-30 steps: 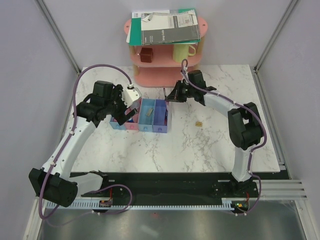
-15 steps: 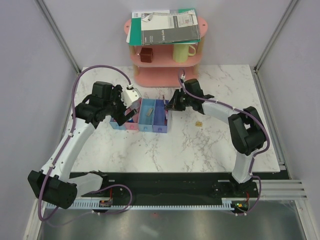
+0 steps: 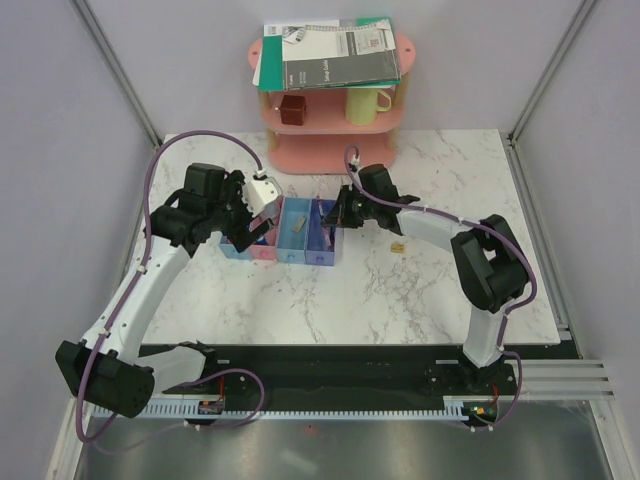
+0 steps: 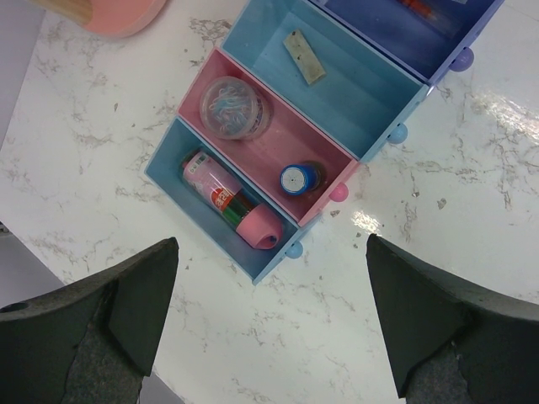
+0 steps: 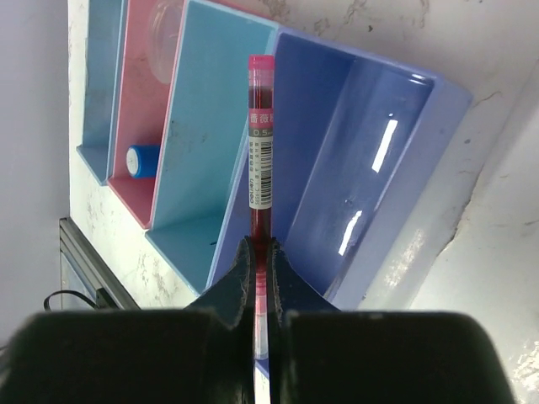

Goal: Sort the stationery into containers
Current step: Place the pen in the storage box, then pick up the stationery from the center of the board.

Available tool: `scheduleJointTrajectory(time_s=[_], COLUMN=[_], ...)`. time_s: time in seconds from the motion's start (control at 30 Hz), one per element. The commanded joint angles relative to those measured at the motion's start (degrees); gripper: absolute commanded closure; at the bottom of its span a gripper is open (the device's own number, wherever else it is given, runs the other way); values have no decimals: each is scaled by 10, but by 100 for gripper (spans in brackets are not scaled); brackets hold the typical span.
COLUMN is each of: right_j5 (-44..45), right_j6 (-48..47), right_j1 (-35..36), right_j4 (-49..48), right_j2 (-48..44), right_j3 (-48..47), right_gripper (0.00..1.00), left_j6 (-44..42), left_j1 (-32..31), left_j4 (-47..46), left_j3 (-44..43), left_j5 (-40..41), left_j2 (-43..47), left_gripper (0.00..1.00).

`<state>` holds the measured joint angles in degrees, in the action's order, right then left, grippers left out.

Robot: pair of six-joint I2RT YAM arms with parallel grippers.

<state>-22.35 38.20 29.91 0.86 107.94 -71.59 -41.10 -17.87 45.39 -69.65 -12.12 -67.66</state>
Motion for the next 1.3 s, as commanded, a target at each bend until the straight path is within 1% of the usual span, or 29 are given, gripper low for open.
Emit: scheduleJointTrajectory(time_s=[0.0,0.03,0.1,0.13,0.17,0.27,0.33,0.37,0.43,0.47,0.5,0.57,0.6,0.67,0.7,0.73,0.77,0.8,0.83,0.87,0.9,0.93,0.97,1.0,1.03,1.1,1.13,1.27], right_j5=[-1,0,0,2,3,3,4,4,4,22,34,77,119,151,162,172,179,172,179,186,181,188,194,198,201,204,207,200], right_j6=[-17,-24,-32,-36,-42,-52,-57,-61,-108,-132,-197,-271,-343,-422,-456,-522,-549,-585,-640,-666,-694,-738,-754,-772,-805,-832,-842,-869], right_j1=[5,5,5,5,5,5,4,3,4,4,3,3,3,2,-2,-3,-10,-13,-16,-24,-30,-35,-48,-54,-59,-67,-67,-70], right_j4=[-19,-18,-12,-10,-10,-10,7,9,39,57,99,141,173,211,247,266,302,325,348,382,400,413,420,423,425,424,424,433], right_j2=[-8,-9,-12,-12,-14,-19,-20,-22,-28,-31,-35,-55,-63,-81,-86,-92,-96,-99,-101,-103,-106,-113,-116,-120,-127,-132,-129,-97], right_j3=[-9,-11,-18,-21,-22,-27,-29,-30,-50,-73,-83,-97,-97,-93,-87,-80,-66,-58,-53,-39,-31,-24,-6,2,16,28,34,26], right_gripper=[90,81,73,68,66,55,51,51,52,52,52,52,52,50,46,45,45,42,41,40,39,38,38,37,37,37,37,37], left_j6=[-17,-17,-16,-15,-15,-15,-15,-14,-14,-14,-15,-20,-21,-22,-21,-19,-14,-11,-6,1,18,29,37,61,71,89,92,98], left_j1=[-4,-4,-4,-4,-4,-4,-4,-4,-4,-4,-4,-4,-4,-4,-4,-4,-3,-1,17,29,42,69,82,110,123,158,167,199], left_j4=[3,4,5,4,4,4,5,5,6,7,9,11,11,11,10,6,0,-11,-25,-36,-49,-61,-61,-62,-63,-62,-65,-72], left_j3=[-14,-13,-15,-15,-15,-15,-16,-18,-19,-19,-19,-17,-16,-12,-10,-8,-1,1,3,2,0,-15,-28,-43,-74,-106,-131,-181], left_j5=[0,1,-1,-2,-2,-2,-2,-2,-2,-2,-2,-2,-1,2,4,29,52,77,92,90,87,85,83,75,72,71,75,102], left_j2=[8,8,8,7,8,8,5,5,6,7,8,11,11,11,6,0,-11,-32,-47,-56,-84,-101,-119,-141,-179,-218,-252,-316], left_gripper=[0,0,0,0,0,0,0,0,0,0,0,0,0,0,0,0,0,0,0,0,0,0,0,0,0,1,1,2])
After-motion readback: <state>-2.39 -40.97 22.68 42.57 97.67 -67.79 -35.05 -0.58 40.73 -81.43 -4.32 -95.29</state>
